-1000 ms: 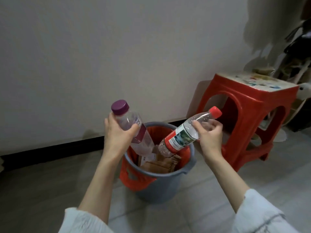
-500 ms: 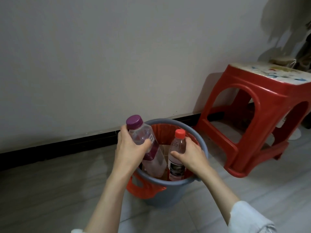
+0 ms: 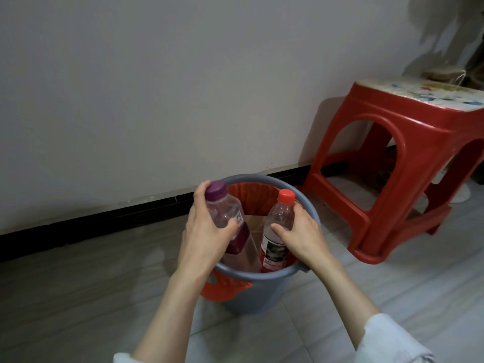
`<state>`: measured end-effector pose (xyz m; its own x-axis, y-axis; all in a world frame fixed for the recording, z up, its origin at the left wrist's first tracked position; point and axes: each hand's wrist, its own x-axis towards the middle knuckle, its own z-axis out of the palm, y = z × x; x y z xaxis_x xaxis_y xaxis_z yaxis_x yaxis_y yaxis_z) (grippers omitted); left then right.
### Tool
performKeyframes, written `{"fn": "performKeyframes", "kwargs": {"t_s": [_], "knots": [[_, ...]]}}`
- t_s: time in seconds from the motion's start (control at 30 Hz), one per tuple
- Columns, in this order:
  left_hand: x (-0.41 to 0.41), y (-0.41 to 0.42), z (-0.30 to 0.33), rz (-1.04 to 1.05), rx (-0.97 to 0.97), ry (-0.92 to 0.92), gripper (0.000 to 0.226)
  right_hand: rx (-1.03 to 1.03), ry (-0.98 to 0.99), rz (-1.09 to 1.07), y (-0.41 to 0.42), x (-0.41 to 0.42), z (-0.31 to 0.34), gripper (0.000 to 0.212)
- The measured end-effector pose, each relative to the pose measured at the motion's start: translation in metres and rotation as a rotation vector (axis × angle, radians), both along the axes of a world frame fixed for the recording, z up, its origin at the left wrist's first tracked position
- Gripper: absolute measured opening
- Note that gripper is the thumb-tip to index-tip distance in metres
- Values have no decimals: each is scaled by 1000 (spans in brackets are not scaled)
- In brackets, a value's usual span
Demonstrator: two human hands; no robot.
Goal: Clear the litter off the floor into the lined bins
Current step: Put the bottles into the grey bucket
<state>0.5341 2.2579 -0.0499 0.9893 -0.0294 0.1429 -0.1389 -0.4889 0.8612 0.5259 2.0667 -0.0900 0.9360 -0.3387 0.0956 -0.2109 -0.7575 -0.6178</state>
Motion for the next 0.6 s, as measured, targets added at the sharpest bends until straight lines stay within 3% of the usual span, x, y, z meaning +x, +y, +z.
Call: {"fn": "performKeyframes", "kwargs": {"t_s": [0.17, 0.3, 0.6], "knots": [[-6, -8, -31, -71, 165, 8, 82, -56, -10, 25, 3, -5, -4, 60], [-6, -15, -37, -45, 338, -101, 82, -90, -28, 24, 6, -7, -6, 65], [0, -21, -40, -21, 246, -184, 80, -87, -164, 27, 8, -13, -2, 81]]}}
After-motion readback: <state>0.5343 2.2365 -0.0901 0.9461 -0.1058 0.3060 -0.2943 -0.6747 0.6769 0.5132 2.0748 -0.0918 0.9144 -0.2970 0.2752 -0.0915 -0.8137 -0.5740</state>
